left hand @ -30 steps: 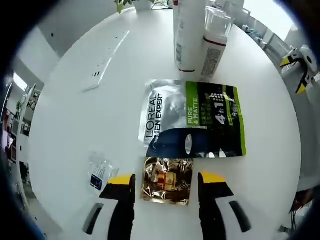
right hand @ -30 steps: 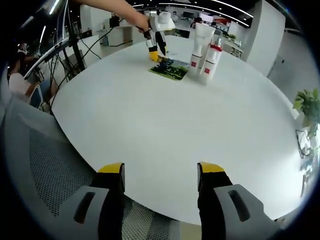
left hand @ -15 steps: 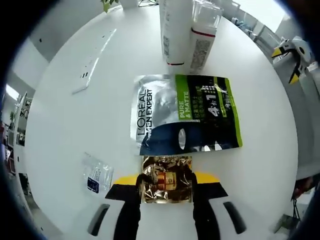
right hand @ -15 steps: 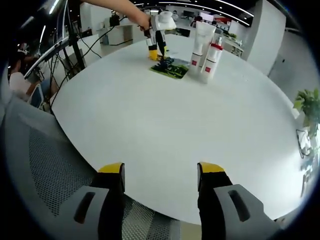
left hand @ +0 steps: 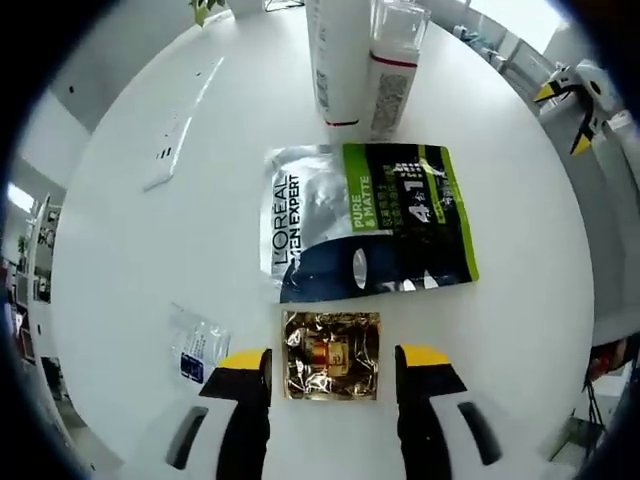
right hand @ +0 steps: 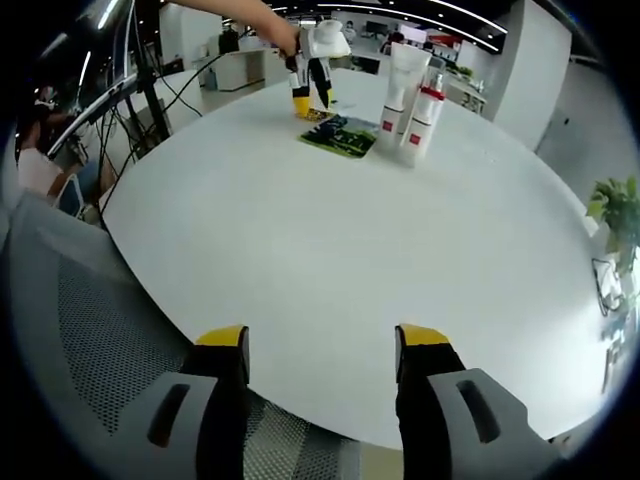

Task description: Arrange the skincare products in the storage area until every visible bottle or jar stands upright without overlapping.

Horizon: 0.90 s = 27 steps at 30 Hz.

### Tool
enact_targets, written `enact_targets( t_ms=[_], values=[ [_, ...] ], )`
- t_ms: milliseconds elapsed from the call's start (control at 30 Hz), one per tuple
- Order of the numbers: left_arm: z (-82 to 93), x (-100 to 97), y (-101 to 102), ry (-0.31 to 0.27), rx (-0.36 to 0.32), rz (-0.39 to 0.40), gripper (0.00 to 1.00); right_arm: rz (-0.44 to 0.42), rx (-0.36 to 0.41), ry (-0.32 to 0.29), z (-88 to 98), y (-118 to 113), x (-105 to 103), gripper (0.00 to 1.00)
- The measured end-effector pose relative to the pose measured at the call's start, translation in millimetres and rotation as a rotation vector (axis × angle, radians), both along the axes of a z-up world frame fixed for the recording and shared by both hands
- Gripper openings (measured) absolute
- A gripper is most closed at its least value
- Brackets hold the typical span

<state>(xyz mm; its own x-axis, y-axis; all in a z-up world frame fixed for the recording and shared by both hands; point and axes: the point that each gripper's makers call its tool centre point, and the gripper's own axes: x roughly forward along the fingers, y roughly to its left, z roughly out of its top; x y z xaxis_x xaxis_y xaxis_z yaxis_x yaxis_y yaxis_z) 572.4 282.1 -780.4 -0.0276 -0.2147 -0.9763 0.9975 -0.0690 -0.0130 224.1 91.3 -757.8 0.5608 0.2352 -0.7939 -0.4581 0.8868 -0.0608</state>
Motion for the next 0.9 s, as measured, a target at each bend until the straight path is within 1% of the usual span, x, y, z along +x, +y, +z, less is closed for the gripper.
enact_targets(
  t_ms=[67,100,133,167,233,333,467,600,733,767,833,900],
  values=[
    [9.8,7.4,-0.1,-0.006,-0.027,-0.012,0.51,0.001,0.0,0.0,0.0,0.0,0.0,0.56],
    [17.6,16.0,0.7,-0.029,-0.041,-0.014,0.51,-0.001,0.0,0.0,0.2,-0.2,-0.1,0.56],
    [21.1,28.6,4.0,-0.066,-0.036,0.004,0.51,-0.001,0.001,-0.002,0.5,-0.2,0.2,0.56],
    [23.4,46.5,10.5,-0.111,-0.015,0.016,0.51,-0.003,0.003,-0.005,1.0,-0.2,0.5,0.56],
    [26.0,60.5,15.7,-0.139,0.008,0.008,0.51,-0.003,0.005,-0.005,1.1,-0.2,0.5,0.56],
    [24.9,75.5,17.7,-0.156,0.032,-0.024,0.51,-0.006,0.006,-0.009,1.8,-0.6,0.9,0.56],
    [20.0,87.9,11.7,-0.161,0.077,-0.068,0.53,-0.007,0.006,-0.014,2.8,-1.3,1.3,0.56],
    [13.3,96.3,1.4,-0.151,0.086,-0.092,0.54,-0.009,0.005,-0.014,2.8,-2.0,1.2,0.56],
    [-1.5,103.6,-6.1,-0.129,0.096,-0.096,0.54,-0.018,0.005,-0.016,3.1,-3.7,2.0,0.55],
    [-8.0,106.7,-7.4,-0.116,0.1,-0.101,0.53,-0.02,0.006,-0.017,3.4,-3.9,2.1,0.55],
    [-15.0,106.8,-10.3,-0.095,0.098,-0.11,0.54,-0.021,0.005,-0.014,3.1,-4.1,1.9,0.55],
    [-23.0,111.9,-12.8,-0.092,0.106,-0.115,0.54,-0.019,0.003,-0.006,1.6,-4.1,1.2,0.55]
  ],
)
